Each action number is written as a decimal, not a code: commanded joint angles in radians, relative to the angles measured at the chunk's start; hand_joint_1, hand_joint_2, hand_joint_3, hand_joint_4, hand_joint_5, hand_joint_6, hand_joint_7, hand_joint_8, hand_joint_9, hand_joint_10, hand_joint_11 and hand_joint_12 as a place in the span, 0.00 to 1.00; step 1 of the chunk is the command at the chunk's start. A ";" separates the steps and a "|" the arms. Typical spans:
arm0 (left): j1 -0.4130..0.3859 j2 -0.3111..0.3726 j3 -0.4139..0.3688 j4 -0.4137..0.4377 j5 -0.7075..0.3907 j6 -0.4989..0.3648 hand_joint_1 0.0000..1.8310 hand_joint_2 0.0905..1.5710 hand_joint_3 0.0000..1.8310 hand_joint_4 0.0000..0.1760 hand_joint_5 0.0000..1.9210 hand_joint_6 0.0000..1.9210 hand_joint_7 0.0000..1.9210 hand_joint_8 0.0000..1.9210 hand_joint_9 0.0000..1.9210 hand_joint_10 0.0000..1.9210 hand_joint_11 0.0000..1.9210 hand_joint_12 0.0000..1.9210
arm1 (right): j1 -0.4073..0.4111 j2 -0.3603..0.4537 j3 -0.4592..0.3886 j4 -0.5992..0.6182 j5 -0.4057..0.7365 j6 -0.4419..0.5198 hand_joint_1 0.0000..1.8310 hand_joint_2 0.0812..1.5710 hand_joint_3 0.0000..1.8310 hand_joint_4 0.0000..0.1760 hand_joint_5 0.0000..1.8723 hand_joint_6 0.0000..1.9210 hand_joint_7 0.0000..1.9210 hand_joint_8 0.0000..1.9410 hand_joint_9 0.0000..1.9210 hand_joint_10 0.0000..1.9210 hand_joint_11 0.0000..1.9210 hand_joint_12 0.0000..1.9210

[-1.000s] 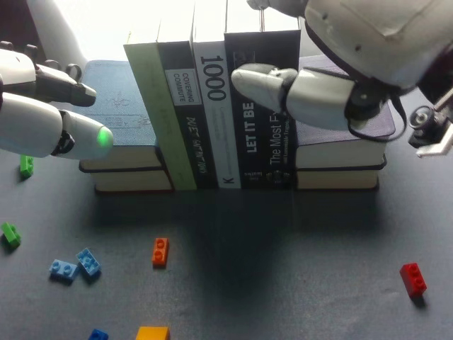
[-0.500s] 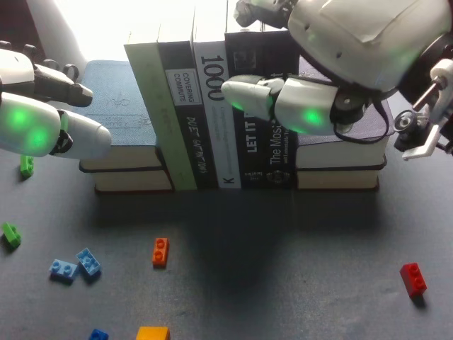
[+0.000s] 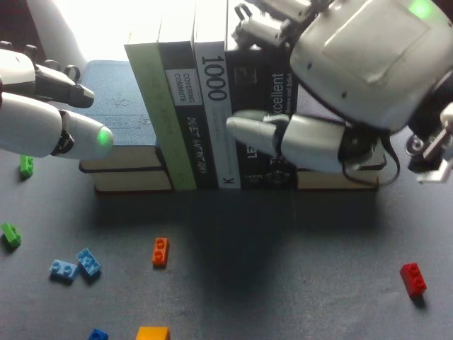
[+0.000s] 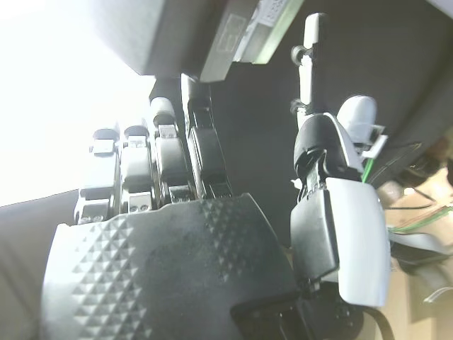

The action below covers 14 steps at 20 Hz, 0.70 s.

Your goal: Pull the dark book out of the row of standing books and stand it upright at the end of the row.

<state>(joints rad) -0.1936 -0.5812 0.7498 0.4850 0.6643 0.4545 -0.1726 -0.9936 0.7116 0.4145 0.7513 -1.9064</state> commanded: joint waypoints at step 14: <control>-0.013 0.009 0.000 0.032 -0.074 -0.002 0.00 0.76 0.00 0.18 0.12 0.01 0.12 0.01 0.12 0.01 0.10 0.15 | -0.065 0.096 -0.213 0.177 0.020 -0.216 0.00 0.74 0.00 0.00 0.25 0.30 0.08 0.00 0.00 0.00 0.00 0.00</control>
<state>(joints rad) -0.1936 -0.5812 0.7490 0.4850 0.6647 0.4541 -0.2348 -0.9020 0.4927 0.5758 0.7616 -2.1151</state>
